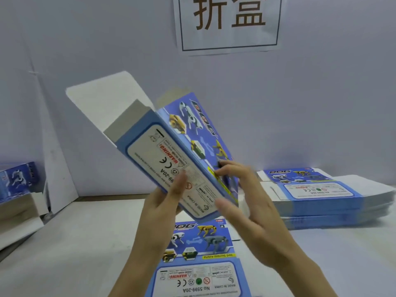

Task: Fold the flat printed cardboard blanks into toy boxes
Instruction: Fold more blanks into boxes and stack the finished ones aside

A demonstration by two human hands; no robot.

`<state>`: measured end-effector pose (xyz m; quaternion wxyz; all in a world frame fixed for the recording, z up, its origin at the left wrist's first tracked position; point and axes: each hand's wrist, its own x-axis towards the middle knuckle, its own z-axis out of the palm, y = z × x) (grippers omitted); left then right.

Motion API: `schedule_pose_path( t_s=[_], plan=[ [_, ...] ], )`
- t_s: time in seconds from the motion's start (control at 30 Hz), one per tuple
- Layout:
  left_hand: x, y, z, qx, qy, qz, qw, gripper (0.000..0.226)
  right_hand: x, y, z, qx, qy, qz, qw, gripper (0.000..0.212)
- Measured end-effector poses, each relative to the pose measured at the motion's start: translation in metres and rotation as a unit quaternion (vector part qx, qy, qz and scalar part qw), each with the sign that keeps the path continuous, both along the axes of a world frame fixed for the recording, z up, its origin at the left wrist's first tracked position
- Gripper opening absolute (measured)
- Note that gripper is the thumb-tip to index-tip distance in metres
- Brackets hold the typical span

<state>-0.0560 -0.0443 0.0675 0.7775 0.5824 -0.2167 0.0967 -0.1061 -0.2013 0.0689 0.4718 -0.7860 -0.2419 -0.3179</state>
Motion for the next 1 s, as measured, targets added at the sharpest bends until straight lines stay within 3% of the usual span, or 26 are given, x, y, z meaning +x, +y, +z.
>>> schedule_pose_path(
  t_s=[0.17, 0.33, 0.4, 0.5, 0.6, 0.7, 0.77, 0.9, 0.97, 1.0],
  plan=[
    [0.005, 0.009, 0.001, 0.099, -0.006, -0.004, 0.995, 0.026, 0.006, -0.025, 0.001, 0.086, 0.068, -0.047, 0.993, 0.05],
    [0.005, 0.003, -0.007, 0.147, 0.042, -0.054, 0.987, 0.121, 0.008, -0.024, -0.005, -0.096, 0.136, -0.039, 0.985, 0.053],
    [0.006, -0.004, -0.013, 0.165, 0.079, -0.009, 0.983, 0.134, 0.01, -0.012, -0.01, -0.144, 0.142, -0.017, 0.979, 0.042],
    [0.014, -0.01, -0.023, 0.217, 0.146, 0.046, 0.964, 0.137, 0.014, -0.006, -0.016, -0.182, 0.178, 0.006, 0.967, 0.031],
    [0.025, -0.004, -0.03, 0.245, 0.186, 0.062, 0.949, 0.141, 0.015, -0.015, -0.017, -0.151, 0.243, 0.016, 0.958, 0.045],
    [0.03, 0.01, -0.029, 0.272, 0.181, 0.05, 0.944, 0.121, 0.013, -0.023, -0.012, -0.113, 0.267, 0.048, 0.956, 0.046],
    [0.031, 0.019, -0.028, 0.26, 0.157, 0.014, 0.953, 0.094, 0.013, -0.024, -0.01, -0.082, 0.244, -0.004, 0.966, 0.04],
    [0.032, 0.032, -0.026, 0.218, 0.086, -0.084, 0.968, 0.101, 0.018, -0.029, -0.01, 0.073, 0.115, -0.176, 0.975, 0.033],
    [0.031, 0.035, -0.025, 0.224, 0.06, -0.14, 0.963, 0.093, 0.017, -0.029, -0.006, 0.17, 0.084, -0.184, 0.965, 0.021],
    [0.03, 0.036, -0.025, 0.248, 0.053, -0.16, 0.954, 0.09, 0.017, -0.03, -0.005, 0.214, 0.076, -0.173, 0.958, 0.025]
  ],
)
